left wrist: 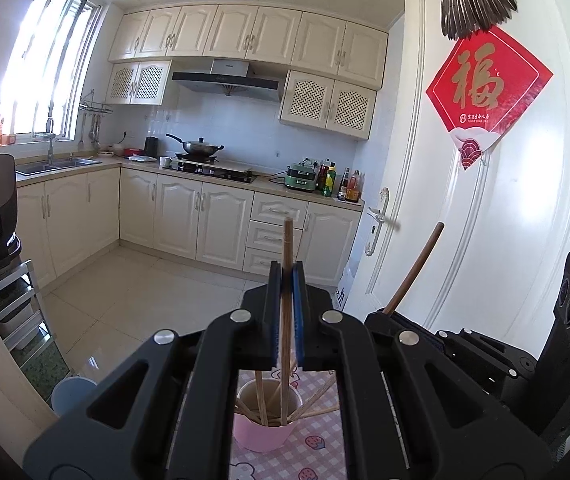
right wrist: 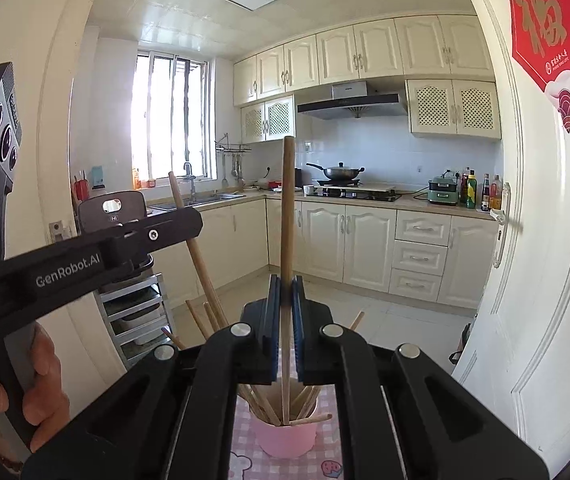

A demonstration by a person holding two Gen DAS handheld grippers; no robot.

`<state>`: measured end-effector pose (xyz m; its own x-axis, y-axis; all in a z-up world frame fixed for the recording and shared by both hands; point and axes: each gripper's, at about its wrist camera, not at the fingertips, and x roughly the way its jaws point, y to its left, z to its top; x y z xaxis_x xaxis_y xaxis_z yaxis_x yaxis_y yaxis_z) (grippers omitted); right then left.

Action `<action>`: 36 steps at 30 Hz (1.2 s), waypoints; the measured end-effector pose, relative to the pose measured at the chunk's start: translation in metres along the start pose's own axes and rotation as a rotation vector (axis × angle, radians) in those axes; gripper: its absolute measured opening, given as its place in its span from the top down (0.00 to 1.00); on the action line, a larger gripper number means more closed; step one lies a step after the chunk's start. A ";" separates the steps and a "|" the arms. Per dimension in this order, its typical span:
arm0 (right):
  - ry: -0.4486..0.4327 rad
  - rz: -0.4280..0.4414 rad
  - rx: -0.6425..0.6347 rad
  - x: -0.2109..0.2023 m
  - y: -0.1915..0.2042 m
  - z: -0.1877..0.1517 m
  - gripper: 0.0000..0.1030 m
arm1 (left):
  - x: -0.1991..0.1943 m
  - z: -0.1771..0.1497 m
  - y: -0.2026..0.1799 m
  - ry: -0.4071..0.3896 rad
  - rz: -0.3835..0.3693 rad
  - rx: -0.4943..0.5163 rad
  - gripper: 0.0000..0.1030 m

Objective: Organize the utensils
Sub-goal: 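Lower the chopsticks into the pink cup with both grippers, then open both grippers to release the chopsticks into the cup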

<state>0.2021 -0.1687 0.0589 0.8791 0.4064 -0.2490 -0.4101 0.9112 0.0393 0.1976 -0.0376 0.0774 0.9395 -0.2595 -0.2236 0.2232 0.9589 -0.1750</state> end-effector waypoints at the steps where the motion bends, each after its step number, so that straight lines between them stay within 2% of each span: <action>1: 0.006 0.004 0.002 0.002 -0.001 -0.001 0.96 | 0.001 -0.002 -0.001 -0.005 -0.002 0.009 0.94; 10: 0.054 0.017 0.018 0.011 -0.003 -0.015 0.96 | 0.013 -0.025 -0.003 0.043 -0.013 0.040 0.94; 21: 0.111 0.016 -0.004 0.014 0.005 -0.034 0.96 | 0.021 -0.059 0.003 0.123 0.022 0.076 0.94; 29: 0.160 -0.012 -0.045 0.023 0.010 -0.046 0.95 | 0.031 -0.072 0.007 0.180 0.034 0.074 0.94; 36: 0.227 -0.016 -0.040 0.038 0.009 -0.063 0.95 | 0.030 -0.073 0.007 0.179 0.045 0.092 0.93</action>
<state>0.2167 -0.1493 -0.0113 0.8106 0.3619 -0.4604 -0.4095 0.9123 -0.0040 0.2084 -0.0469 -0.0001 0.8895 -0.2246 -0.3979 0.2126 0.9743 -0.0745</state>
